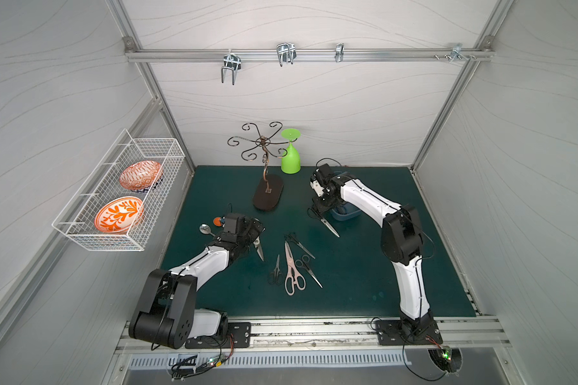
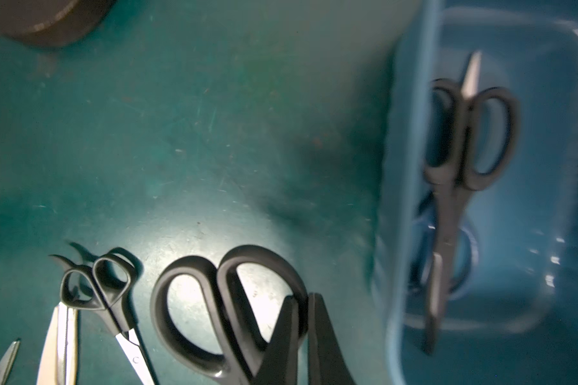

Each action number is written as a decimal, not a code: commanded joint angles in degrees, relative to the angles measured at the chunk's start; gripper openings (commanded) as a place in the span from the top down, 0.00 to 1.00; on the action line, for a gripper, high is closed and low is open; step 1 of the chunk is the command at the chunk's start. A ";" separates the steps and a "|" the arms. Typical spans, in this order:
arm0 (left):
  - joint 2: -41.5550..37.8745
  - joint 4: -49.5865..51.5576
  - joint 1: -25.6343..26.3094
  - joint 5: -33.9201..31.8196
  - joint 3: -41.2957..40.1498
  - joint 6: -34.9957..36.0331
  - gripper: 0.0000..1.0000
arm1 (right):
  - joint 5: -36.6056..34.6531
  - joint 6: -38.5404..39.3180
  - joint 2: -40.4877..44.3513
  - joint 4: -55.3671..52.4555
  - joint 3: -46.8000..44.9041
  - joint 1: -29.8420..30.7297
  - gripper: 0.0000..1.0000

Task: Put the scissors into the storage box
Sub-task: Pick up the scissors from the center of the board, then place the scissors in the storage box.

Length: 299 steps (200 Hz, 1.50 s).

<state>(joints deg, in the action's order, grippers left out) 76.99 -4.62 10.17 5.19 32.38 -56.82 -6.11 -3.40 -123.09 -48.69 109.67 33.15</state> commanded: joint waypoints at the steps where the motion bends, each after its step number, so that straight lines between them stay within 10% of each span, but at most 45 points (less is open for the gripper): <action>1: 0.63 -2.29 -0.19 0.34 0.55 -0.05 0.04 | 0.46 0.79 4.41 -1.53 3.18 -3.14 1.00; 99: 1.85 -2.81 -0.12 1.11 0.56 -0.05 0.05 | 0.27 2.44 -6.15 2.31 17.30 -10.92 1.00; 226: 4.04 -3.27 -0.22 2.46 1.33 0.11 0.05 | 0.49 2.54 -14.38 10.00 11.84 -12.45 1.00; 258: 3.80 -2.98 -0.16 2.57 1.63 0.13 0.05 | 0.69 1.68 -14.48 9.54 12.32 -12.73 0.60; 299: 2.84 -0.97 -0.16 2.41 2.68 0.39 0.05 | 2.45 1.60 -9.47 9.18 10.22 -12.49 0.55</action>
<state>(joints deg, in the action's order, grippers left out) 80.51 -5.48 10.17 7.44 32.47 -56.82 -5.61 -1.17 -136.44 -39.35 121.38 20.86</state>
